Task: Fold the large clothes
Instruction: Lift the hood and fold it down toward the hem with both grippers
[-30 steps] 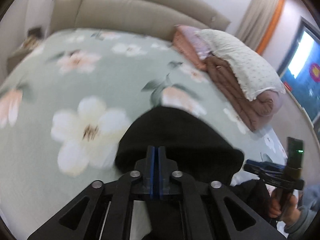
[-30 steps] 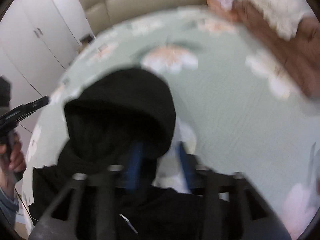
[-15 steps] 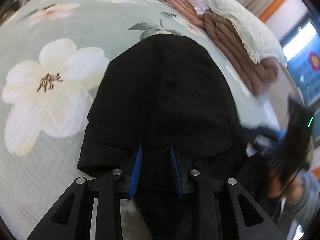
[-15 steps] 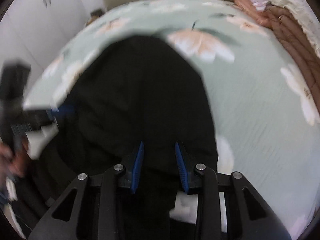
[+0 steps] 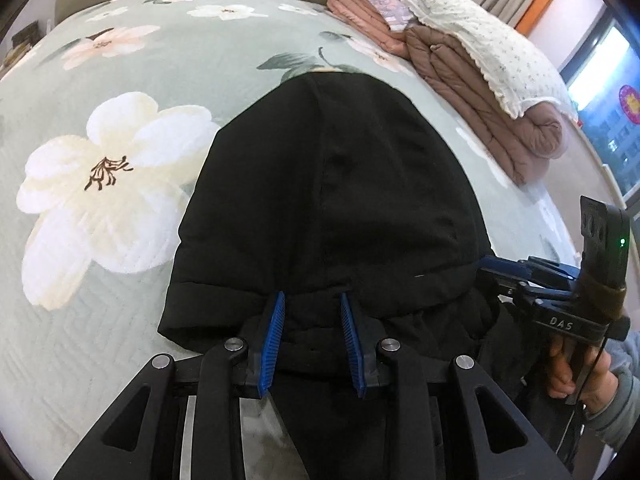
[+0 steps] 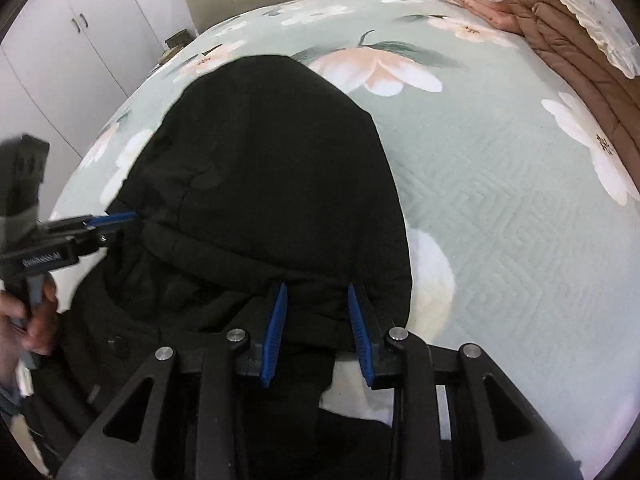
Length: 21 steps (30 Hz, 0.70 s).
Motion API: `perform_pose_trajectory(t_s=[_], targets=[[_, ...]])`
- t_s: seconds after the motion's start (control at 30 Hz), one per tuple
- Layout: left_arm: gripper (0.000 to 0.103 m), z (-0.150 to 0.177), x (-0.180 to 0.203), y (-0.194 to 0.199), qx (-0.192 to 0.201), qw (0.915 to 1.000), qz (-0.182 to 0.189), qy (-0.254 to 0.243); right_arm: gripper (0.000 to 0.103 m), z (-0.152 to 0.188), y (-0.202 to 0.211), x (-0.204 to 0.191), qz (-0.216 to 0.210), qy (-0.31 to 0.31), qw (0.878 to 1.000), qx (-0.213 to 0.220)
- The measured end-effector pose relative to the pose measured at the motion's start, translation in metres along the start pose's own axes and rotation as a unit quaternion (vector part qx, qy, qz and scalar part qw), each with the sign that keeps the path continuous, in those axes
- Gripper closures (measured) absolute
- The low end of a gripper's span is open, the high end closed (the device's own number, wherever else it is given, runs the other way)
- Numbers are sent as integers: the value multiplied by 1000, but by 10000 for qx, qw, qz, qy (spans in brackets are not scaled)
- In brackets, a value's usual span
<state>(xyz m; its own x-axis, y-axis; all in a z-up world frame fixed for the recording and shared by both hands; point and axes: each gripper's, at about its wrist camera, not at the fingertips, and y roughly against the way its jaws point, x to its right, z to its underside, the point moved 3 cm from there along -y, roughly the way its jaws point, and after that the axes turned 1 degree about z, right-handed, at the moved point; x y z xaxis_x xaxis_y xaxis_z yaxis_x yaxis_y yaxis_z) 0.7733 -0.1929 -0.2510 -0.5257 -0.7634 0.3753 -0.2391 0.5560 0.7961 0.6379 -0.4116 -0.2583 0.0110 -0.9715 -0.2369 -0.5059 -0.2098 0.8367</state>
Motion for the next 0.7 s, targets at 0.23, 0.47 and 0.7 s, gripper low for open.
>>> perform_pose_trajectory(t_s=[0.23, 0.47, 0.7], targets=[[72, -13, 1, 67, 598, 9978, 287, -25, 18, -17, 50, 33, -664, -132, 9969, 397], [28, -61, -50, 60, 564, 9913, 790, 895, 18, -49, 9, 75, -1099, -878, 9900, 72], [39, -44, -77, -9, -206, 9742, 1397, 1759, 19, -54, -44, 44, -1679, -659, 9825, -462]])
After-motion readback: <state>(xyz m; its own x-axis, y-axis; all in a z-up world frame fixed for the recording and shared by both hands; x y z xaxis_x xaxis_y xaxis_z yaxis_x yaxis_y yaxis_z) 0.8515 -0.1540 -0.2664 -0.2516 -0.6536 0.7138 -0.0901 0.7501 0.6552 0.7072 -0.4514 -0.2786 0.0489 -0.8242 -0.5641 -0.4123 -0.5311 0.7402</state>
